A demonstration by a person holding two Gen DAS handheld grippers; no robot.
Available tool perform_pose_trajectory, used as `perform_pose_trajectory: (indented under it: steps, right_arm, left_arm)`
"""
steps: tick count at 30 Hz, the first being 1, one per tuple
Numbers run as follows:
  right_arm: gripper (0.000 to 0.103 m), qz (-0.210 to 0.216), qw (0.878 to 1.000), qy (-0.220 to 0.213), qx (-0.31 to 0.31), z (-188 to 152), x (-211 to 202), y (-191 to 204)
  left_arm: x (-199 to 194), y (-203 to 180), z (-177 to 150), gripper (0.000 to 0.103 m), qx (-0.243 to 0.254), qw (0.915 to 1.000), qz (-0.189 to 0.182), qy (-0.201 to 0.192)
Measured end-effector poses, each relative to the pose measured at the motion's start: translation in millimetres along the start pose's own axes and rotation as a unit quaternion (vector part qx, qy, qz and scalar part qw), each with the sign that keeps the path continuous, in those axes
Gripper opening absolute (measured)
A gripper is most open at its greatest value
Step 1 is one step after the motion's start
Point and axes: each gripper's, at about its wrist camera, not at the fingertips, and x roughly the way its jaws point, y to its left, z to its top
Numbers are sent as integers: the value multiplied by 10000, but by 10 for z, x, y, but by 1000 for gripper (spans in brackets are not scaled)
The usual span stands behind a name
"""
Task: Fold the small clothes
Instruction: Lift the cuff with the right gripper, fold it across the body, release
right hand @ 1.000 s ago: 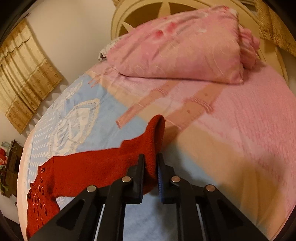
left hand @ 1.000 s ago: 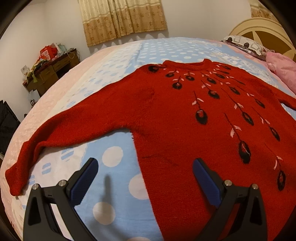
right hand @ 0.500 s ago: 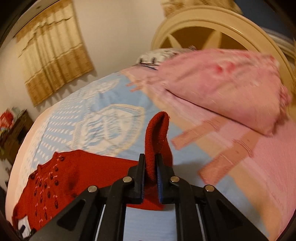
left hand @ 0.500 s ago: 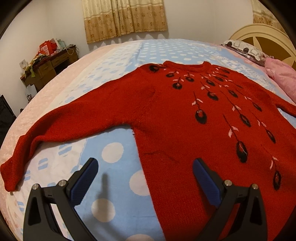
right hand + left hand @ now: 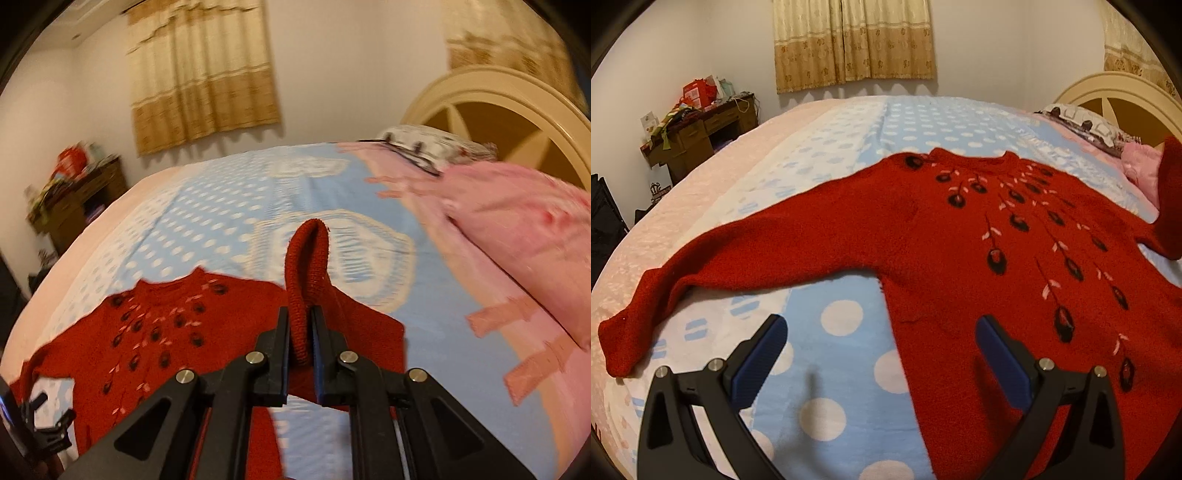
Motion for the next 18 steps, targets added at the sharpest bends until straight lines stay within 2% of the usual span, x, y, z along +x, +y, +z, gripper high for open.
perform_pose_trajectory:
  steps: [8, 14, 18]
  right_arm:
    - [9, 433, 9958, 217, -776, -231, 212, 788]
    - [9, 623, 9913, 409, -1083, -432, 392, 1158]
    - [9, 690, 9895, 604, -1117, -600, 570, 1271]
  left_arm:
    - [-40, -87, 34, 103, 162, 9992, -373, -8]
    - [-59, -159, 72, 103, 246, 9973, -692, 31]
    - [-72, -237, 152, 103, 352, 9953, -906, 34]
